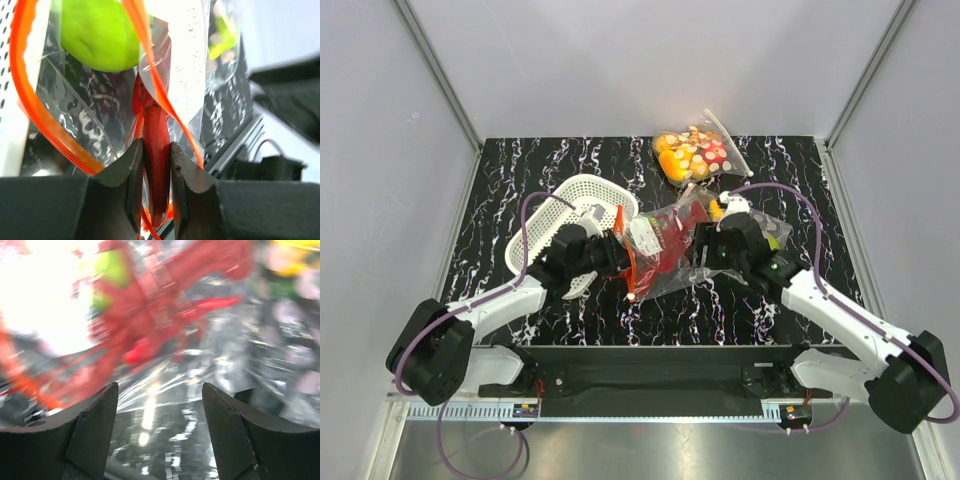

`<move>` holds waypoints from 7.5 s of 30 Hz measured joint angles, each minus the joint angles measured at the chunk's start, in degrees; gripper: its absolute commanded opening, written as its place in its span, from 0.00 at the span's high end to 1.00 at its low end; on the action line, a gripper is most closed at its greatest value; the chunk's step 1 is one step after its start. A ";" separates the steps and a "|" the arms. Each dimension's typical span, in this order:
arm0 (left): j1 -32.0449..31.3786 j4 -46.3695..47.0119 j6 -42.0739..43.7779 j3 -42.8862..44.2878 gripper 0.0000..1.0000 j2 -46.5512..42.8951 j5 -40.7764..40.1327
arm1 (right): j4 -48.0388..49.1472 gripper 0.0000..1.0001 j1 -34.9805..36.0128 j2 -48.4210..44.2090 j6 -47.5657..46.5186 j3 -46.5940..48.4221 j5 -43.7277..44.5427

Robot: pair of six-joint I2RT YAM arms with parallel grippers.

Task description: Open the zip-top bag and remove the fake food

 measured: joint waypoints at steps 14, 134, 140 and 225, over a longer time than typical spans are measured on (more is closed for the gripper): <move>-3.80 5.77 -10.36 0.00 1.00 1.07 -8.09 | 1.66 0.29 20.79 2.97 4.11 0.92 7.39; -4.98 -6.97 -18.34 9.70 1.00 7.78 -11.04 | -10.69 1.00 38.95 28.74 0.07 16.76 45.13; -3.74 -6.95 -18.36 9.70 1.00 7.78 -9.86 | -9.35 1.00 38.95 25.75 0.13 13.81 44.00; 7.17 -33.27 2.54 16.00 1.00 0.37 14.34 | -7.96 1.00 28.09 19.93 -0.39 5.88 36.74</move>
